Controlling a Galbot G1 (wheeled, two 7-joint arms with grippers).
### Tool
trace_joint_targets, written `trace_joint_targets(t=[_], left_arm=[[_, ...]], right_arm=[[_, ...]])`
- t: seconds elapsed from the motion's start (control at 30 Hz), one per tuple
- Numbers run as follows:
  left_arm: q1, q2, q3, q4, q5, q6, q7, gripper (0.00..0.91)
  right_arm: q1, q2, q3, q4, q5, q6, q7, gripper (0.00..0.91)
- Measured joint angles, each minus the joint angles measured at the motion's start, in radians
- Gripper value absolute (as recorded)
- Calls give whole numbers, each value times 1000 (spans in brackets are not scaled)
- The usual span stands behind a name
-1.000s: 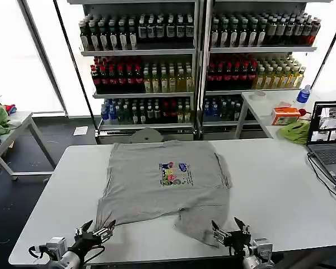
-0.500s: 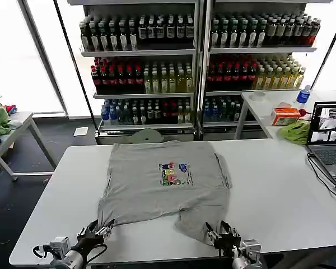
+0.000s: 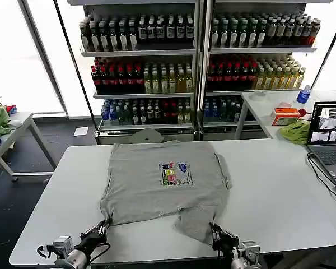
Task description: Fold and organize the clothes.
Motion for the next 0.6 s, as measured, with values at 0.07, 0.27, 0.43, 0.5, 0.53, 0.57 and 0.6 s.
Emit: trace_joint_targets(t=[0.07,0.27,0.43,0.5,0.53,0.57,0.6], left_arm=[[6,-3,-3,-4,0,-4,0,30],[28,-11,-17,-32,0,-4,-11,30],[52,-8,-30,-65,2,8,-20,30],[63,-4,-39,-82,6,14,-22,30],[69,-3,-43,-89,7,17,-22,30],[78,-3,-49,-99,8,22,-22,30],[85,-3,-54,-107,9,26,-22,30]], right_arm=[[-12,-5,9,8,8,20,-11,0],[-60,-21,38,39,19,72,-39,0],[-107,-39,58,63,27,104,-56,0],[-128,-47,67,74,31,115,-63,0],[-139,-52,72,80,33,119,-66,0],[-151,-57,76,85,35,123,-67,0],[-162,-62,80,91,38,125,-70,0]])
